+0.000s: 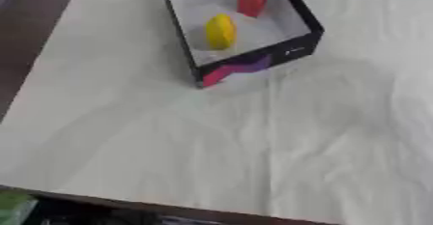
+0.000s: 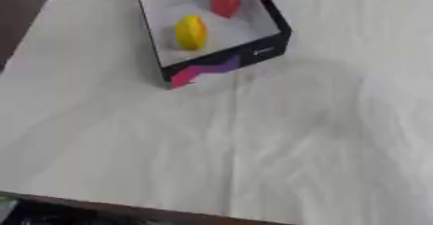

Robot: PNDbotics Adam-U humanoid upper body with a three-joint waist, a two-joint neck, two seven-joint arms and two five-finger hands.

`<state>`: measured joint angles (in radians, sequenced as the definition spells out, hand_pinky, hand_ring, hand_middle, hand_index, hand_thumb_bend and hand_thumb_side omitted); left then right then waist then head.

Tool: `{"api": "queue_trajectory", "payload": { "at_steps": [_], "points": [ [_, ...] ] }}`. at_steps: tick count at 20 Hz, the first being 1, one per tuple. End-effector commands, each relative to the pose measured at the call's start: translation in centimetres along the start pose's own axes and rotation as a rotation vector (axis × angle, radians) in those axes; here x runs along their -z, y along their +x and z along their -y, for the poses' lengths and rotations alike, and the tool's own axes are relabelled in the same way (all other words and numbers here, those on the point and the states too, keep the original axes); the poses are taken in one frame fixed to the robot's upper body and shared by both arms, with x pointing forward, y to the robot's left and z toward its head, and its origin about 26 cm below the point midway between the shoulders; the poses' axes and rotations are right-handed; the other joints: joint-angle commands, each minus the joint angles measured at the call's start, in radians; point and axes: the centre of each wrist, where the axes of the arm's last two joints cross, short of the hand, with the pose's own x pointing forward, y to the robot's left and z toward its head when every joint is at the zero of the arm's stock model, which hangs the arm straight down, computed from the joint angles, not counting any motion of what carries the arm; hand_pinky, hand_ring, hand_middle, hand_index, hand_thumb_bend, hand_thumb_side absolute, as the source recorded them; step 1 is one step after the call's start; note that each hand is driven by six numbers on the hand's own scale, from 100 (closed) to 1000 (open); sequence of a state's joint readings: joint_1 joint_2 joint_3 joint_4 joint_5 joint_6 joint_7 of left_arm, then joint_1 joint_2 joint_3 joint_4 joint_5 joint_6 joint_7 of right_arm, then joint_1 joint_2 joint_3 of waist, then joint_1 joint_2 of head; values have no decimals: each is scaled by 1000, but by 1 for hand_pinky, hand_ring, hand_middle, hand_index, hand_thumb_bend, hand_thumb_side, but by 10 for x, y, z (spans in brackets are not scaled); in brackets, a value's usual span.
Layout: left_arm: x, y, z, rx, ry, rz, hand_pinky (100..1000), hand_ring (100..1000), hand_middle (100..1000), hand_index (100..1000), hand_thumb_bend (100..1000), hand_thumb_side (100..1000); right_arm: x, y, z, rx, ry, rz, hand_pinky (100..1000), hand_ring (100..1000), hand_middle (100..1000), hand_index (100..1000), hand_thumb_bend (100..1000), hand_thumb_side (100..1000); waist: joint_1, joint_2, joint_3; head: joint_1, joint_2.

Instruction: Pick up objects on the table and place them in the box.

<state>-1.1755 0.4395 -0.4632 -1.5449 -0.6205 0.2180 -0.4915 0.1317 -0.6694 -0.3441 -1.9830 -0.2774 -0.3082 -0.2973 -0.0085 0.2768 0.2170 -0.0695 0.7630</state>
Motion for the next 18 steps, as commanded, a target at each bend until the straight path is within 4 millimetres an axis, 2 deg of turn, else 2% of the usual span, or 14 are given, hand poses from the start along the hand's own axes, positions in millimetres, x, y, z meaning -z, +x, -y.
{"api": "queue_trajectory", "payload": {
  "at_steps": [1,4,9,11,12,14,15,16,18],
  "points": [
    [34,-16,26,-1,-41,-36,671,660,623,643,137,100,13,10,2,1,35,47,947,825,775,873,100,493,4,-18,-8,18,-3],
    [54,-32,59,13,-103,-45,685,668,630,651,171,100,16,11,1,12,39,53,948,825,775,873,100,502,4,-12,-19,29,-12],
    [66,-49,94,26,-184,-64,708,692,658,681,286,100,19,13,-1,26,47,59,948,825,775,873,100,503,4,-7,-25,37,-18],
    [67,-53,97,36,-189,-62,722,708,676,700,332,109,19,12,0,26,47,56,948,825,775,873,100,507,5,-7,-24,37,-18],
    [67,-54,97,40,-187,-63,749,746,723,767,427,217,18,12,0,25,47,55,948,825,775,873,100,509,5,-8,-24,37,-18],
    [66,-55,95,51,-174,-72,789,792,777,841,542,343,18,12,-1,25,47,53,948,825,775,873,100,510,6,-9,-23,37,-18],
    [65,-56,93,56,-165,-81,795,799,786,850,561,361,18,12,-1,25,48,52,948,825,775,873,100,510,6,-10,-22,36,-18],
    [65,-56,89,59,-150,-88,816,819,812,879,657,425,18,12,-1,24,49,51,948,826,776,873,100,511,6,-10,-22,36,-17],
    [63,-54,78,62,-101,-97,816,818,814,883,683,439,17,12,0,23,49,49,948,826,776,873,100,513,6,-12,-21,35,-16]
  ]
}}
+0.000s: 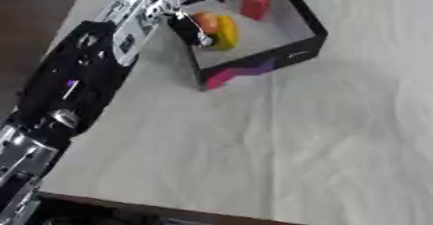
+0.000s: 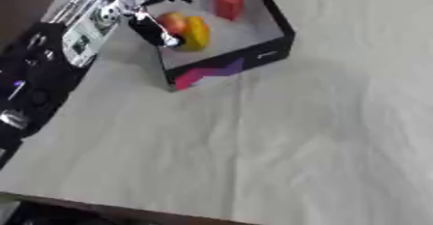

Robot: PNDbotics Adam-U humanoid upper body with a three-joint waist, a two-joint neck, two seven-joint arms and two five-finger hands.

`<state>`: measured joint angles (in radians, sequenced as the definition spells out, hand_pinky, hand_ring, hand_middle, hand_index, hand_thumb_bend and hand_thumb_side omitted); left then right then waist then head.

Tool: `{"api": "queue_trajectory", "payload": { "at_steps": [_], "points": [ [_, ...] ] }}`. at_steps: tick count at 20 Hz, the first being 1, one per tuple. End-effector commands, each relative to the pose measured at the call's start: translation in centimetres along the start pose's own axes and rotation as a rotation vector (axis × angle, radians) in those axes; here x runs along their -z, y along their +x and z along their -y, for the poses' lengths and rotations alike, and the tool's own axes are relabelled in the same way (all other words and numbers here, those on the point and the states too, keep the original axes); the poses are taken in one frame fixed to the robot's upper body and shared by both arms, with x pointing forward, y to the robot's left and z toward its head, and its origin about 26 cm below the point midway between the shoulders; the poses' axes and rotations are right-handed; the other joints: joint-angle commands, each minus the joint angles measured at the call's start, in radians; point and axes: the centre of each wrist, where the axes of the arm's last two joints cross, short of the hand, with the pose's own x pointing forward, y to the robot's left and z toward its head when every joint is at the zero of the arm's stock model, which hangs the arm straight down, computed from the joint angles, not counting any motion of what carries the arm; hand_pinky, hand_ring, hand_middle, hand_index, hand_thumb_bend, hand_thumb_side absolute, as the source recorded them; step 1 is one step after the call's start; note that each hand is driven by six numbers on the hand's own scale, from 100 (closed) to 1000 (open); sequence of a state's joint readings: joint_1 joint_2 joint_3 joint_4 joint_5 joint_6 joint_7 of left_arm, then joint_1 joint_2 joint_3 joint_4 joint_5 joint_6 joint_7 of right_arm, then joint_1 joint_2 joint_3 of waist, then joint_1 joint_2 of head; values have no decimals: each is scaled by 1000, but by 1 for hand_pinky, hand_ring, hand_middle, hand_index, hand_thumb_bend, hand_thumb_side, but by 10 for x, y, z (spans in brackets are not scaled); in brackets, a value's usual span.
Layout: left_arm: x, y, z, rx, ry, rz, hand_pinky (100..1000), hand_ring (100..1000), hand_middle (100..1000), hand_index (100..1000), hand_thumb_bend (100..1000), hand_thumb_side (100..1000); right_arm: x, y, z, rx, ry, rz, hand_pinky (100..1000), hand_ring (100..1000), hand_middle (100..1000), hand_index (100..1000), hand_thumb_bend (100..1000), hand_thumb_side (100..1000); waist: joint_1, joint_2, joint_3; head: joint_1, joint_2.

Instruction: Pick up objects on the table and place them in the box.

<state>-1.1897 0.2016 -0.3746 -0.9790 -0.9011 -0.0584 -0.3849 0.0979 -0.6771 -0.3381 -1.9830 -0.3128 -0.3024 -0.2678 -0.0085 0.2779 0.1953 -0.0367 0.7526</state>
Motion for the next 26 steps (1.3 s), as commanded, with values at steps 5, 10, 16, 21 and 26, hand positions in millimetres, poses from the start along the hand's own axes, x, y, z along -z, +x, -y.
{"api": "queue_trajectory", "payload": {
  "at_steps": [5,10,16,21,26],
  "points": [
    [-37,12,-82,-72,370,24,797,784,790,846,450,377,7,8,4,-21,20,33,948,825,776,873,100,509,7,-16,6,-2,0],
    [-114,22,-144,-299,735,172,788,768,781,824,301,330,5,8,7,-32,15,32,947,826,776,873,100,501,10,-24,18,-18,7],
    [-197,1,-137,-592,1020,222,782,771,798,817,264,408,2,7,9,-37,-2,35,946,828,778,873,100,489,1,-34,30,-48,11],
    [-231,-25,-96,-810,1125,130,782,767,799,808,259,513,2,6,7,-25,-33,41,947,835,785,879,100,516,-19,-36,36,-65,9],
    [-244,-50,-57,-978,1145,25,791,769,807,812,315,557,1,5,2,4,-50,34,955,847,797,891,100,520,-38,-34,38,-71,2]
  ]
}}
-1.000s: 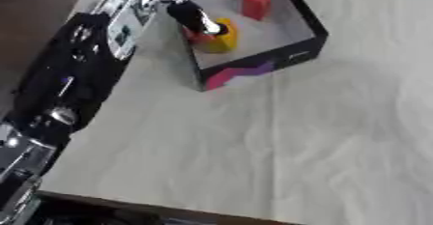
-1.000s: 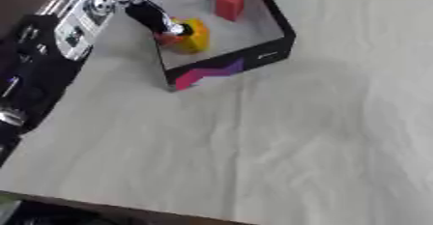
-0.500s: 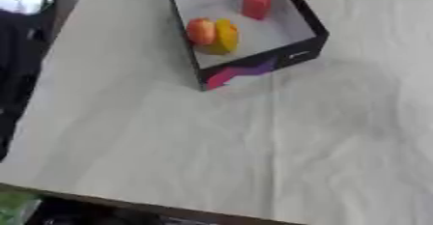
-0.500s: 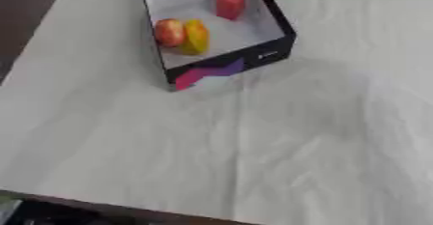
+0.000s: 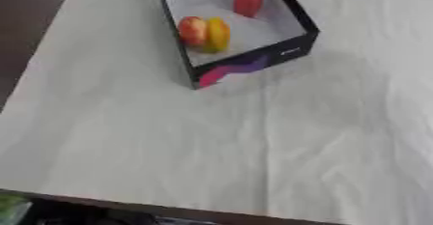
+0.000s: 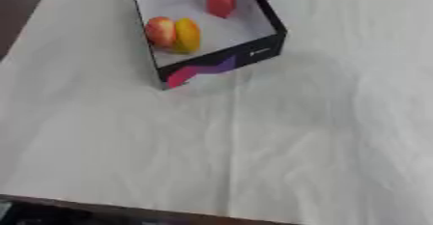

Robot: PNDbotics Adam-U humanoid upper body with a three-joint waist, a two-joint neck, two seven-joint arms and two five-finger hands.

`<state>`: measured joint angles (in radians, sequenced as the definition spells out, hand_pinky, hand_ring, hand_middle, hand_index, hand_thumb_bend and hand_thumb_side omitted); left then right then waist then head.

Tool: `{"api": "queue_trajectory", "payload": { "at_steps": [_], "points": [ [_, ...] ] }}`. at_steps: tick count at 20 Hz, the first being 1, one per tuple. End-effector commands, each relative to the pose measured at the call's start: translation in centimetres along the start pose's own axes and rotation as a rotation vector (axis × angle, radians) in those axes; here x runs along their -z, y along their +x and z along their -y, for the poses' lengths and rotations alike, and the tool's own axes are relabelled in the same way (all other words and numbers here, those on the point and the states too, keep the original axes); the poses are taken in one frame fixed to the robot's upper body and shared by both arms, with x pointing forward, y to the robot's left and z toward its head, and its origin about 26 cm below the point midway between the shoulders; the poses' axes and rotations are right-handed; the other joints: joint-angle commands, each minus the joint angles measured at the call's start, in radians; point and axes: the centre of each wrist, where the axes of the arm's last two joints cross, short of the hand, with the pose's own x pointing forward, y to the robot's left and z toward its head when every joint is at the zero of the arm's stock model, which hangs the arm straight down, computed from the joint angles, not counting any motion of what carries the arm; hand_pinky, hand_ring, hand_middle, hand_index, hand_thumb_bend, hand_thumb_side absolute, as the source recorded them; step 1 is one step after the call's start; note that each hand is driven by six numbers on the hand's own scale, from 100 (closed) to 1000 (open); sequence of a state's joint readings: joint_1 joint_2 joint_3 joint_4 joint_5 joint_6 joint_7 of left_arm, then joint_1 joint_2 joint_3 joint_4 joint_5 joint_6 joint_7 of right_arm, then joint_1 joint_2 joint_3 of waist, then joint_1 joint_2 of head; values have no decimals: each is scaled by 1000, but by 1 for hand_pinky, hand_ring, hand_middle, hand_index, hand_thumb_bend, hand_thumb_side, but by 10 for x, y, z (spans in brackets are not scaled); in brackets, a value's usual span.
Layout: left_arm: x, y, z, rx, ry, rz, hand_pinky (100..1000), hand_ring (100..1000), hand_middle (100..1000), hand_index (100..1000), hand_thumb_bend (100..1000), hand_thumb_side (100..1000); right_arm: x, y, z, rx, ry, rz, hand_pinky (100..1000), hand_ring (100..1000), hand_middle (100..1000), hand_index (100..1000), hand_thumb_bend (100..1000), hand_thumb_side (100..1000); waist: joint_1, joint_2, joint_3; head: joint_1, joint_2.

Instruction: Pick up objects on the table and place them in the box.

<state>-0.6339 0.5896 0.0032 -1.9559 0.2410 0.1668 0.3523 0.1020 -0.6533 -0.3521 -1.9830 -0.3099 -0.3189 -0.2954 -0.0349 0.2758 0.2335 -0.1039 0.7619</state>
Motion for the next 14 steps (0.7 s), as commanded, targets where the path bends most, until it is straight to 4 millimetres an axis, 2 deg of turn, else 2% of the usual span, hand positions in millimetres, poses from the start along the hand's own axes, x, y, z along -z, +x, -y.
{"api": "queue_trajectory", "payload": {
  "at_steps": [1,7,14],
  "points": [
    [-4,-4,-16,-49,55,-13,792,769,808,814,321,558,5,6,-2,6,0,20,956,848,797,891,100,514,-15,-31,0,-6,-10],
    [-22,-31,-26,-147,74,-69,790,764,802,815,373,556,4,3,-9,45,-31,2,953,844,792,886,100,515,-29,-25,1,-22,-22],
    [-30,-42,-26,-158,91,-64,785,758,798,809,366,542,3,1,-16,70,-56,-12,950,844,790,883,100,540,-37,-18,-1,-33,-33]
  ]
}}
